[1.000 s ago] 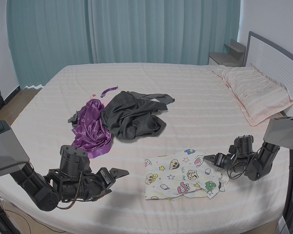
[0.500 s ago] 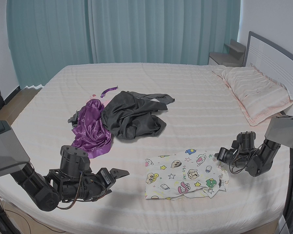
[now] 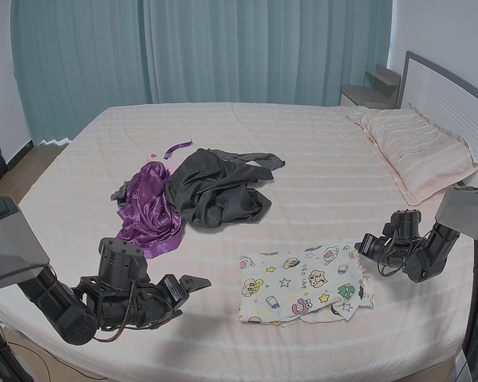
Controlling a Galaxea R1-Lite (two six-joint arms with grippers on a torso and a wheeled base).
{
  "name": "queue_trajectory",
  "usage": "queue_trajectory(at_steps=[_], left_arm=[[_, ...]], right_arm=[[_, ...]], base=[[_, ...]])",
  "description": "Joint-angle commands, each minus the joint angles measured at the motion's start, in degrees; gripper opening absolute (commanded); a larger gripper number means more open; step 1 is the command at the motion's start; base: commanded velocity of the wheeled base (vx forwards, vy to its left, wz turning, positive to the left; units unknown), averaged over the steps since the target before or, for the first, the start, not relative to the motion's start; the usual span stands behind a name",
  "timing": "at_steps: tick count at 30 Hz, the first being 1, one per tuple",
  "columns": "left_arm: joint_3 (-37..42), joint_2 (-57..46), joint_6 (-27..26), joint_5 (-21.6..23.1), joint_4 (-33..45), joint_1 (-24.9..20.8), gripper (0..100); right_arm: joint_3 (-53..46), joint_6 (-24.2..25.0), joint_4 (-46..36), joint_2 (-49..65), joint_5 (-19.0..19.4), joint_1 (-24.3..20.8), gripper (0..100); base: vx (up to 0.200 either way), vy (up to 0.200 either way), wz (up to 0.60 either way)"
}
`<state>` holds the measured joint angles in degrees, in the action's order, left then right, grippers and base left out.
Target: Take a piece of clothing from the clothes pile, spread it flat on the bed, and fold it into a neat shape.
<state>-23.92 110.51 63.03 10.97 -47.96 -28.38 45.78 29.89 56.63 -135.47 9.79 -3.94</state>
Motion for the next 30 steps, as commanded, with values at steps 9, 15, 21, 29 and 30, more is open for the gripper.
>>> queue_trajectory(at_steps=[9,15,21,29,30], left_arm=[[0.0,0.2,0.0,0.0,0.0,0.0,100],[0.0,0.2,0.0,0.0,0.0,-0.3,100],[0.0,0.2,0.2,-0.1,0.0,-0.5,100],[0.0,0.2,0.3,0.0,0.0,-0.6,100],[0.0,0.3,0.3,0.0,0.0,-0.7,100]], right_arm=[[-4.4,0.2,0.6,5.1,-0.7,1.4,100],[-17.2,1.6,1.8,11.5,-0.4,0.0,100],[-30.7,5.1,11.7,11.1,-0.3,-4.1,100],[-39.4,6.8,26.1,6.2,-0.2,-7.8,100],[-42.5,6.8,31.5,3.6,0.0,-9.2,100]], base=[[0.000,0.000,0.00],[0.000,0.000,0.00],[0.000,0.000,0.00],[0.000,0.000,0.00],[0.000,0.000,0.00]])
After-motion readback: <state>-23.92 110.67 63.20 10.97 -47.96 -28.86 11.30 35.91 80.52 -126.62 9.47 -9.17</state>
